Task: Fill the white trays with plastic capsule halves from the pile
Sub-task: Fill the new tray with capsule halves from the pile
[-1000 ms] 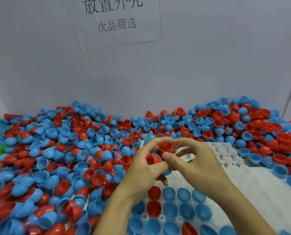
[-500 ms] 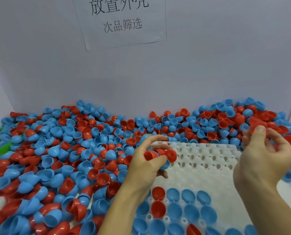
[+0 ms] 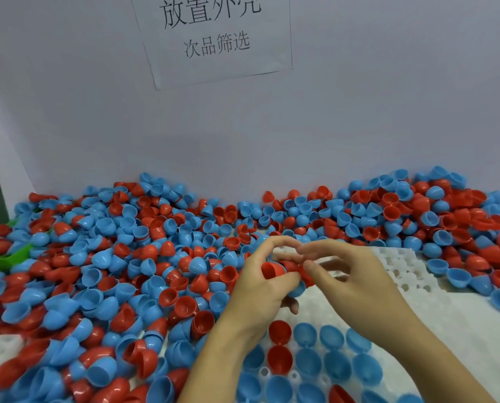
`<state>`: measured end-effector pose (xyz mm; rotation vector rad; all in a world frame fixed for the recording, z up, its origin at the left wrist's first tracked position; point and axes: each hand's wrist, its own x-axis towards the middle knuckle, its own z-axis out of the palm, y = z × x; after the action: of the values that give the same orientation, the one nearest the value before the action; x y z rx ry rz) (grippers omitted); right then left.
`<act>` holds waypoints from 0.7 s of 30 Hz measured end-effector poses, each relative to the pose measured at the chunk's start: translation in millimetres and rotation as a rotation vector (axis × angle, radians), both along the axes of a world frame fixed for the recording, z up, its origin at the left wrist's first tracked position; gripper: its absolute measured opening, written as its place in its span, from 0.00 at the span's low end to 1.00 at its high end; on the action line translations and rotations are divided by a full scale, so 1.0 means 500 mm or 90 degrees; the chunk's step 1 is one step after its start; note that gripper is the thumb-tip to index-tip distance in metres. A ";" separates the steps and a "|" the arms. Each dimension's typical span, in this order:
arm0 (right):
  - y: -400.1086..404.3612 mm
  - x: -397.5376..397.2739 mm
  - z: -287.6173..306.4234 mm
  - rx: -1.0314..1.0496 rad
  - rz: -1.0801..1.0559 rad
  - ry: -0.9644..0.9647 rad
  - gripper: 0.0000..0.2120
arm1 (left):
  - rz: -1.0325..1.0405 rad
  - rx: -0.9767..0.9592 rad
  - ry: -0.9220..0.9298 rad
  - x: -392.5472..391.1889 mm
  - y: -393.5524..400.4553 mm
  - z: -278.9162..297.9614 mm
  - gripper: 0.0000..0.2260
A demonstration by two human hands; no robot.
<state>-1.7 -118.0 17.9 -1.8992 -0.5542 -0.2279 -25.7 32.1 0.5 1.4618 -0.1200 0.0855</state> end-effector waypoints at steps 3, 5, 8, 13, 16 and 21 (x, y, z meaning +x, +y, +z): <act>0.007 0.001 -0.009 -0.017 -0.005 0.014 0.14 | -0.024 -0.019 -0.005 -0.003 0.002 0.003 0.20; 0.009 0.001 -0.008 -0.016 -0.027 0.008 0.15 | -0.024 -0.038 -0.005 -0.004 0.000 0.006 0.20; 0.002 0.009 -0.009 0.060 -0.099 0.014 0.15 | -0.002 -0.079 -0.012 -0.003 0.001 0.009 0.20; -0.017 0.022 -0.010 0.215 -0.143 0.121 0.11 | 0.077 -0.151 -0.009 0.006 0.013 0.006 0.15; -0.018 0.022 -0.010 0.234 -0.129 0.156 0.09 | 0.081 -0.142 -0.009 0.006 0.013 0.007 0.14; -0.010 0.015 -0.008 0.215 -0.097 0.162 0.08 | 0.064 -0.152 0.005 0.006 0.010 0.012 0.12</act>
<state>5.7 -122.9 14.0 -1.6094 -0.1837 -0.1629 -22.9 36.9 6.6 1.2298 -0.0283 0.1700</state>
